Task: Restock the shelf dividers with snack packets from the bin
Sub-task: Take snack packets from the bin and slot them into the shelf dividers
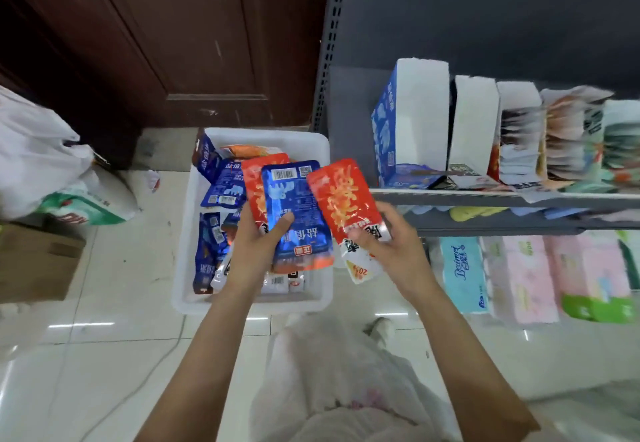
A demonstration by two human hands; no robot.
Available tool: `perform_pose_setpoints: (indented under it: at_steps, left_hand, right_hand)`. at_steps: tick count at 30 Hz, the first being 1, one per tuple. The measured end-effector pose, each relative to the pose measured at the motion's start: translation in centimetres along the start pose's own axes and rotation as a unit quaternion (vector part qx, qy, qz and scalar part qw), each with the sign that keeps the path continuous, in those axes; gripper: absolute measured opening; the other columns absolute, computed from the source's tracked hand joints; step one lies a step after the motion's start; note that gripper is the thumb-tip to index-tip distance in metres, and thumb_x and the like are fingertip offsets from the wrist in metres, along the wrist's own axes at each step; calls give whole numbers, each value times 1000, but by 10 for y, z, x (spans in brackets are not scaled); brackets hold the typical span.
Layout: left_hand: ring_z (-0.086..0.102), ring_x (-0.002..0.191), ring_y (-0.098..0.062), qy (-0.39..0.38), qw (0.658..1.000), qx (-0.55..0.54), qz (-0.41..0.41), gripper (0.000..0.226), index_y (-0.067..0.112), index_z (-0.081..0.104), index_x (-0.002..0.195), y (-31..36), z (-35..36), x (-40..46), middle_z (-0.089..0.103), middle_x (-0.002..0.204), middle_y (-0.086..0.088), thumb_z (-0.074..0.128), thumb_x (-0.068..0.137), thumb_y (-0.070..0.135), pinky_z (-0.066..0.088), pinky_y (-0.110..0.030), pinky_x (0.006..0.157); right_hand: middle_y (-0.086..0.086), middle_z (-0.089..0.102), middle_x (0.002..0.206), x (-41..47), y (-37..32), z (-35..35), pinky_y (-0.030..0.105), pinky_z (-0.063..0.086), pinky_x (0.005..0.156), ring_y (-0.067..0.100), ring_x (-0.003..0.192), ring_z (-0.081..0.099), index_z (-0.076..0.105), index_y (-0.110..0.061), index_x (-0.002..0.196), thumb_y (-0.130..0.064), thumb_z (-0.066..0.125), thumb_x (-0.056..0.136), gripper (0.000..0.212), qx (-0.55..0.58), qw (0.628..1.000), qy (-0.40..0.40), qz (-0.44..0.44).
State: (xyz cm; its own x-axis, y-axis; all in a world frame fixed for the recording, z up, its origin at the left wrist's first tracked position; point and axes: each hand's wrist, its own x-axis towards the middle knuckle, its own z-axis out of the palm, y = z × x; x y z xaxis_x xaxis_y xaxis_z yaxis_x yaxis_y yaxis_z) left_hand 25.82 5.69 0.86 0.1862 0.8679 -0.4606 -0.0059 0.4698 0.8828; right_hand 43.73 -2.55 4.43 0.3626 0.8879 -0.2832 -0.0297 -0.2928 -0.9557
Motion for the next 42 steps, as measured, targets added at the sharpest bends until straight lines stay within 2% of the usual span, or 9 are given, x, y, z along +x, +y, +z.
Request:
perform_pose_setpoints:
  at_steps: [8, 14, 17, 20, 26, 30, 32, 36, 42]
  left_hand:
    - [71, 85, -16, -5, 1000, -11, 25, 34, 36, 54, 108, 14, 96, -26, 71, 102, 5, 69, 79, 27, 58, -37, 71]
    - [70, 84, -12, 12, 995, 51, 80, 37, 25, 54, 114, 0, 197, -52, 69, 103, 3, 71, 81, 20, 57, -23, 61]
    - [69, 79, -4, 25, 993, 52, 100, 37, 20, 53, 116, -6, 237, -63, 69, 101, 6, 70, 83, 15, 57, -21, 64]
    - [70, 81, -6, 7, 994, 43, 105, 34, 26, 55, 111, -12, 281, -75, 70, 96, 10, 70, 83, 12, 58, -24, 67]
    - [68, 96, -20, 27, 991, 54, 120, 32, 23, 55, 109, -2, 317, -75, 70, 103, 1, 71, 83, 15, 55, -42, 83]
    - [69, 90, -19, 71, 991, 28, 114, 32, 23, 53, 113, 17, 316, -60, 68, 103, 2, 68, 85, 17, 57, -37, 74]
    - [68, 89, -17, 78, 990, 17, 116, 27, 29, 53, 106, 27, 314, -48, 68, 100, 6, 67, 87, 17, 56, -34, 71]
    - [68, 91, -17, 75, 990, 8, 121, 27, 34, 52, 105, 46, 316, -23, 67, 102, 8, 66, 88, 19, 55, -34, 72]
    - [68, 89, -15, 62, 991, -7, 118, 26, 38, 49, 103, 67, 318, 4, 66, 104, 6, 65, 88, 23, 55, -32, 68]
  right_hand:
    - [-20, 70, 90, -10, 2, -94, 18, 54, 70, -3, 83, 67, 62, -38, 103, -18, 81, 71, 42, -43, 999, 31, -7]
    - [-21, 63, 107, -25, -3, -212, 22, 55, 80, -2, 97, 63, 55, -44, 117, -18, 79, 75, 55, -79, 996, -50, -12]
    - [-8, 67, 103, -25, 4, -259, 33, 55, 78, 12, 93, 66, 60, -32, 110, -6, 78, 73, 49, 9, 999, 31, 12]
    - [1, 73, 95, -25, 11, -304, 30, 52, 74, 12, 86, 68, 65, -13, 106, -3, 72, 79, 30, 119, 984, 128, 23]
    - [-1, 66, 95, -11, -6, -340, 31, 58, 60, 11, 81, 68, 50, -9, 111, -14, 51, 97, 15, 31, 984, 144, -98]
    - [-13, 61, 87, 26, -38, -363, 25, 55, 66, 6, 80, 64, 52, -12, 105, -17, 52, 97, 9, -96, 945, 227, -213]
    - [-17, 58, 87, 50, -55, -371, 9, 48, 62, -5, 81, 61, 52, -6, 113, -17, 49, 99, 18, -136, 931, 237, -243]
    - [-10, 60, 85, 104, -92, -371, 6, 41, 58, -7, 72, 58, 52, -8, 120, -19, 42, 101, 23, -248, 890, 222, -312]
    - [6, 67, 92, 185, -114, -330, 36, 53, 65, 26, 76, 66, 57, -22, 115, -13, 48, 97, 21, -515, 765, 95, -374]
